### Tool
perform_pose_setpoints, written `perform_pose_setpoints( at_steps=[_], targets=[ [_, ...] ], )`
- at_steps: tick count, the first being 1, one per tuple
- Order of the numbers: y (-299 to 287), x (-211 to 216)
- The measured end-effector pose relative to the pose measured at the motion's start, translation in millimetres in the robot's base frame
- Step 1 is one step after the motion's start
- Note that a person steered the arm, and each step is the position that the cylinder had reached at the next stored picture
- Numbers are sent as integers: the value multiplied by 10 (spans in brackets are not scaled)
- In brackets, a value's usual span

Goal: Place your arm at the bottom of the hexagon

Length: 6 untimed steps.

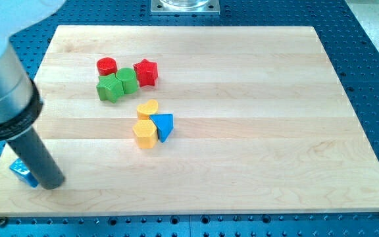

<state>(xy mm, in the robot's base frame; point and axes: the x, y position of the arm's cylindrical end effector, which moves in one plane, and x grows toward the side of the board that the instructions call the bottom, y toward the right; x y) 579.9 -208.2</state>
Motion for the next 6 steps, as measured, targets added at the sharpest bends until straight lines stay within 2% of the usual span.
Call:
perform_pose_setpoints(
  at_steps=[1, 3, 4, 5, 6],
  targets=[
    [451, -1],
    [1851, -300],
    [1734, -457],
    [1204, -458],
    [1344, -462]
  ],
)
